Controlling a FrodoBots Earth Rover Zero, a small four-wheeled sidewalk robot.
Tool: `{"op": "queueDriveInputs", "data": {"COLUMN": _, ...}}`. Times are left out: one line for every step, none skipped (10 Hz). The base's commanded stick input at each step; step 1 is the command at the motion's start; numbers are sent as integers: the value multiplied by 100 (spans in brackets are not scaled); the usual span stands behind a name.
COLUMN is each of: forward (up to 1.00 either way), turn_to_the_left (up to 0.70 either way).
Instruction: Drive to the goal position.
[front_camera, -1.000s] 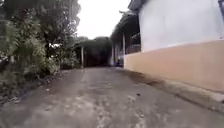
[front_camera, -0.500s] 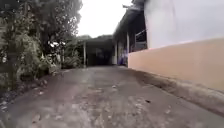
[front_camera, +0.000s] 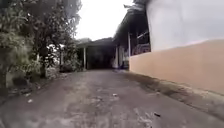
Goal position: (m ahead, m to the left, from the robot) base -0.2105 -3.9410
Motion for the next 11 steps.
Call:
{"op": "queueDriveInputs", "data": {"forward": 70, "turn_to_the_left": 27}}
{"op": "queueDriveInputs", "data": {"forward": 70, "turn_to_the_left": 27}}
{"op": "queueDriveInputs", "data": {"forward": 70, "turn_to_the_left": 12}}
{"op": "queueDriveInputs", "data": {"forward": 70, "turn_to_the_left": 0}}
{"op": "queueDriveInputs", "data": {"forward": 70, "turn_to_the_left": 0}}
{"op": "queueDriveInputs", "data": {"forward": 70, "turn_to_the_left": 0}}
{"op": "queueDriveInputs", "data": {"forward": 70, "turn_to_the_left": 0}}
{"op": "queueDriveInputs", "data": {"forward": 70, "turn_to_the_left": 0}}
{"op": "queueDriveInputs", "data": {"forward": 70, "turn_to_the_left": 0}}
{"op": "queueDriveInputs", "data": {"forward": 70, "turn_to_the_left": 0}}
{"op": "queueDriveInputs", "data": {"forward": 70, "turn_to_the_left": 0}}
